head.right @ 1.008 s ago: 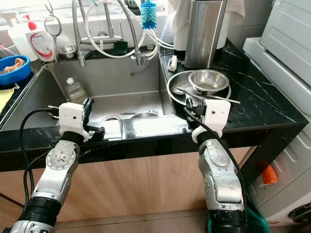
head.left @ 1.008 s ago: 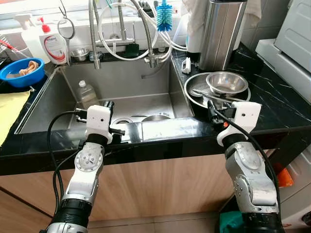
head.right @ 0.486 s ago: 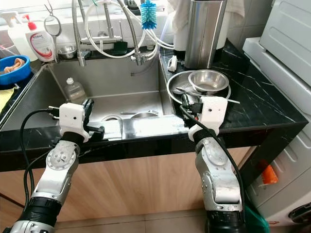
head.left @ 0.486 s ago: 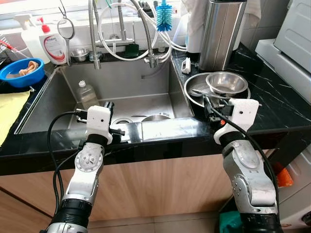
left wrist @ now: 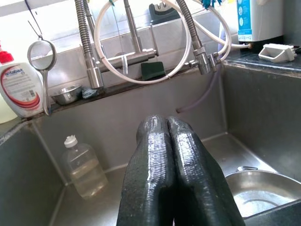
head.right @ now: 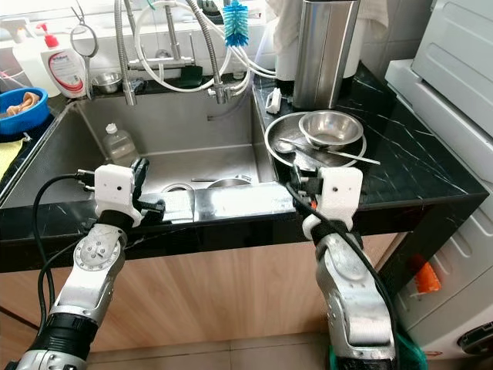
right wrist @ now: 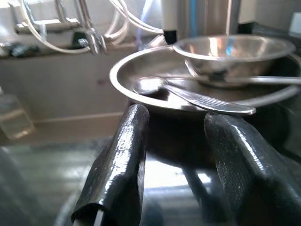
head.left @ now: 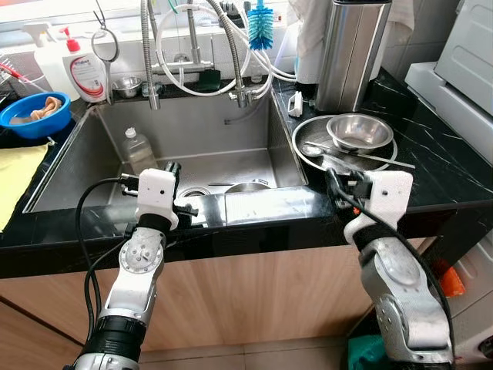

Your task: Kitchen organization

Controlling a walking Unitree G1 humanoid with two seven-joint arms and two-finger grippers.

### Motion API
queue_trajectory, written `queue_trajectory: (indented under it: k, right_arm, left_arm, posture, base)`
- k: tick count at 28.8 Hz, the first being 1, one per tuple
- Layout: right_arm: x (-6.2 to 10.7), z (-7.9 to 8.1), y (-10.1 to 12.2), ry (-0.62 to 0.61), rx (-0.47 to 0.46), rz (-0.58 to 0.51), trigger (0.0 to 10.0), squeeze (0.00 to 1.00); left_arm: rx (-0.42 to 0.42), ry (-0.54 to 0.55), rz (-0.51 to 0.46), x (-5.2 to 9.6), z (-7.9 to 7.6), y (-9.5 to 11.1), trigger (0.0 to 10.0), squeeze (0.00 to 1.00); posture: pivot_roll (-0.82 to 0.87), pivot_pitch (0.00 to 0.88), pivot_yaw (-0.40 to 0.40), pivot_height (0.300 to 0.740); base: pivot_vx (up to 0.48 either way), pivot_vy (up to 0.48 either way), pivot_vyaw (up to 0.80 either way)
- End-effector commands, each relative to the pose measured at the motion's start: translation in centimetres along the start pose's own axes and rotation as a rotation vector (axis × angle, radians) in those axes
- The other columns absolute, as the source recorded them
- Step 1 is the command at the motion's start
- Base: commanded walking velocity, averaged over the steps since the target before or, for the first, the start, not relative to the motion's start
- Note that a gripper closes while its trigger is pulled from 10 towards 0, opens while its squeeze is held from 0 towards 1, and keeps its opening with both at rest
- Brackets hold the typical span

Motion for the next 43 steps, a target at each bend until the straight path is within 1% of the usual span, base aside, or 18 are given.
queue_trajectory:
  k: [1,8,9,11,18,19,20,21,22,30,31,32,38,40,41,43]
  right_arm:
    - [0.2,0.1,0.8,0.001,0.009,-0.02,10.0,0.0]
    - [0.3,-0.4,0.1,-0.014,0.034,0.018,10.0,0.0]
    - [0.3,-0.8,-0.2,-0.034,0.05,0.036,10.0,0.0]
    - [0.4,-2.0,-1.3,-0.098,0.065,0.083,10.0,0.0]
    - [0.3,-3.0,-1.3,-0.144,0.072,0.091,10.0,0.0]
    - [0.3,-3.3,-1.2,-0.162,0.054,0.083,10.0,0.0]
    - [0.3,-3.5,-1.1,-0.172,0.048,0.076,10.0,0.16]
    - [0.3,-3.5,-1.1,-0.172,0.048,0.076,10.0,0.16]
    - [0.3,-3.6,-0.8,-0.182,0.039,0.06,10.0,1.0]
    - [0.2,-3.4,-0.6,-0.173,0.044,0.057,10.0,1.0]
    - [0.2,-3.4,-0.6,-0.171,0.046,0.057,10.0,0.62]
    - [0.1,-3.3,-0.6,-0.168,0.049,0.058,10.0,0.0]
    - [0.2,-3.0,-0.9,-0.163,0.053,0.072,10.0,0.0]
    - [0.1,-3.0,-0.6,-0.166,0.049,0.059,10.0,0.0]
    - [0.0,-3.0,0.0,-0.167,0.033,0.025,10.0,0.0]
    - [-0.1,-2.9,0.6,-0.159,0.033,0.0,10.0,0.0]
  left_arm:
    - [0.001,0.014,-0.011,-0.2,0.3,0.3,10.0,0.0]
    - [0.003,0.013,-0.013,-0.3,0.2,0.3,10.0,0.0]
    - [0.001,0.014,-0.013,-0.3,0.2,0.3,10.0,0.0]
    - [0.0,0.015,-0.014,-0.3,0.2,0.3,10.0,0.0]
    - [0.0,0.016,-0.017,-0.2,0.3,0.3,10.0,0.0]
    - [0.001,0.016,-0.017,-0.2,0.3,0.3,10.0,0.0]
    - [0.001,0.016,-0.017,-0.2,0.3,0.3,10.0,0.0]
    - [0.001,0.016,-0.017,-0.2,0.3,0.3,10.0,0.0]
    - [0.0,0.016,-0.017,-0.2,0.3,0.3,10.0,0.0]
    - [0.002,0.016,-0.016,-0.2,0.2,0.3,10.0,0.0]
    - [0.003,0.016,-0.015,-0.2,0.2,0.3,10.0,0.0]
    - [0.004,0.016,-0.014,-0.2,0.2,0.3,10.0,0.0]
    - [0.007,0.015,-0.013,-0.1,0.2,0.3,10.0,0.0]
    - [0.006,0.015,-0.013,-0.1,0.2,0.3,10.0,0.0]
    - [0.006,0.016,-0.014,-0.1,0.2,0.3,10.0,0.0]
    - [0.006,0.017,-0.013,-0.1,0.3,0.3,10.0,0.0]
  posture:
    - [-0.24,0.0,0.041,0.731]
    - [-0.24,0.0,0.039,0.731]
    - [-0.24,0.0,0.039,0.731]
    - [-0.24,0.0,0.038,0.731]
    - [-0.24,0.0,0.037,0.731]
    - [-0.24,0.0,0.037,0.731]
    - [-0.24,0.0,0.037,0.731]
    - [-0.24,0.0,0.037,0.731]
    - [-0.24,0.0,0.037,0.731]
    - [-0.24,0.0,0.037,0.731]
    - [-0.24,0.0,0.037,0.731]
    - [-0.24,0.0,0.035,0.731]
    - [-0.24,0.0,0.035,0.731]
    - [-0.23,0.0,0.036,0.731]
    - [-0.23,0.0,0.036,0.731]
    - [-0.23,0.0,0.036,0.731]
  base:
    - [0.0,0.0,0.0]
    - [0.0,0.0,0.0]
    - [0.0,0.0,0.0]
    - [0.0,0.0,0.0]
    - [0.0,0.0,0.0]
    - [0.0,0.0,0.0]
    - [0.0,0.0,0.0]
    - [0.0,0.0,0.0]
    - [0.0,0.0,0.0]
    - [0.0,0.0,0.0]
    - [0.0,0.0,0.0]
    - [0.0,0.0,0.0]
    - [0.0,0.0,0.0]
    - [0.0,0.0,0.0]
    - [0.0,0.0,0.0]
    - [0.0,0.0,0.0]
Point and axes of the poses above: a point about 5 cm out from each wrist's last joint towards the gripper, its own x axis pointing back from the gripper into the wrist, its own y axis along the axis of the wrist's last joint, z = x × y, the point moved 6 cm from there along -x, pointing out of the wrist towards the gripper
